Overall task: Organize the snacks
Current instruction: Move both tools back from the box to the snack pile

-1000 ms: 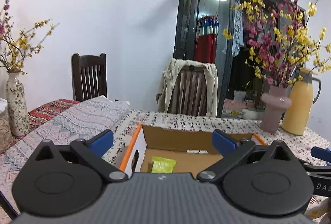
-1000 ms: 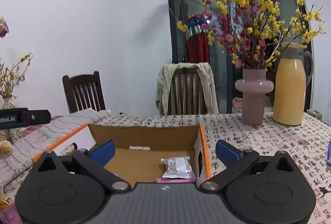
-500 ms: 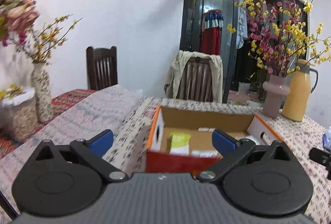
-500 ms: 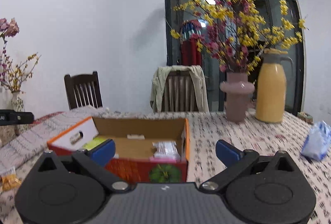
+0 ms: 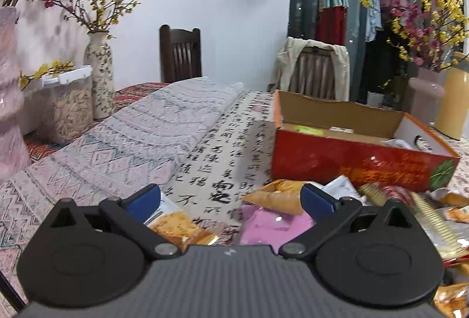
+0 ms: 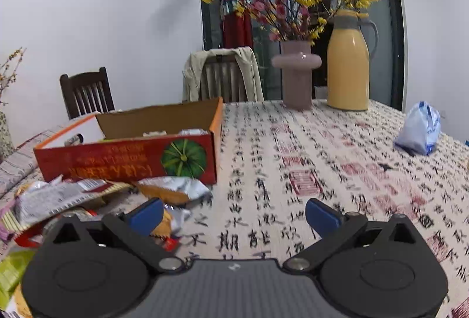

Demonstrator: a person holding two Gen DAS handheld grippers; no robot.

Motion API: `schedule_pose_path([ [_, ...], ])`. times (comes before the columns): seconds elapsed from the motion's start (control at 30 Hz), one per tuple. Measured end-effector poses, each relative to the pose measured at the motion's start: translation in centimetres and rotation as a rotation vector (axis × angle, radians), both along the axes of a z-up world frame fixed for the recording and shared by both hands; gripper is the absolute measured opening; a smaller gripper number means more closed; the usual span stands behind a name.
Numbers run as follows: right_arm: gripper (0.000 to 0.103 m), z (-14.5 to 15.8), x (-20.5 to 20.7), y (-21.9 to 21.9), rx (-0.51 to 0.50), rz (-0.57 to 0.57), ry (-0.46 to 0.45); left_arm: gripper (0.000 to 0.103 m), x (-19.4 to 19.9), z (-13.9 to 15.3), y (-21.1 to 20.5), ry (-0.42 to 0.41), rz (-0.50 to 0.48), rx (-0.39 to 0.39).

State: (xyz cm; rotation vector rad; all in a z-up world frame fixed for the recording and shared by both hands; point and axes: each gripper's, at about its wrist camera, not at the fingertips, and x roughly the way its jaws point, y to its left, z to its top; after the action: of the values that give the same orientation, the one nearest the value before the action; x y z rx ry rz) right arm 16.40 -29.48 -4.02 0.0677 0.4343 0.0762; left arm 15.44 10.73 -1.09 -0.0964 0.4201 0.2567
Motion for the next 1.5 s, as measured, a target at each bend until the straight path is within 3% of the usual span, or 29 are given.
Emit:
schedule_pose_path([
  [0.17, 0.103, -0.4, 0.2, -0.3, 0.035, 0.008, 0.007, 0.103, -0.6, -0.3, -0.4, -0.037, 0.012, 0.018],
  [0.5, 0.103, -0.6, 0.6, -0.4, 0.052, 0.019, 0.023, 0.103, -0.3, -0.5, -0.4, -0.029, -0.006, 0.007],
  [0.9, 0.103, -0.5, 0.8, 0.0, 0.019, 0.011, 0.041, 0.103, -0.1, -0.6, 0.3, -0.021, -0.011, -0.035],
  [1.17, 0.103, 2.5, 2.0, 1.2, 0.031, 0.055, 0.052, 0.103, -0.1, -0.7, 0.5, -0.024, -0.018, -0.053],
  [1.37, 0.103, 4.0, 6.9, 4.1, 0.028, 0.087, 0.199, 0.103, -0.2, -0.6, 0.6, -0.03, -0.019, -0.066],
  [1.5, 0.096, 3.2, 10.4, 5.6, 0.031, 0.073, 0.32, 0.103, -0.2, -0.6, 0.8, -0.033, -0.025, -0.077],
])
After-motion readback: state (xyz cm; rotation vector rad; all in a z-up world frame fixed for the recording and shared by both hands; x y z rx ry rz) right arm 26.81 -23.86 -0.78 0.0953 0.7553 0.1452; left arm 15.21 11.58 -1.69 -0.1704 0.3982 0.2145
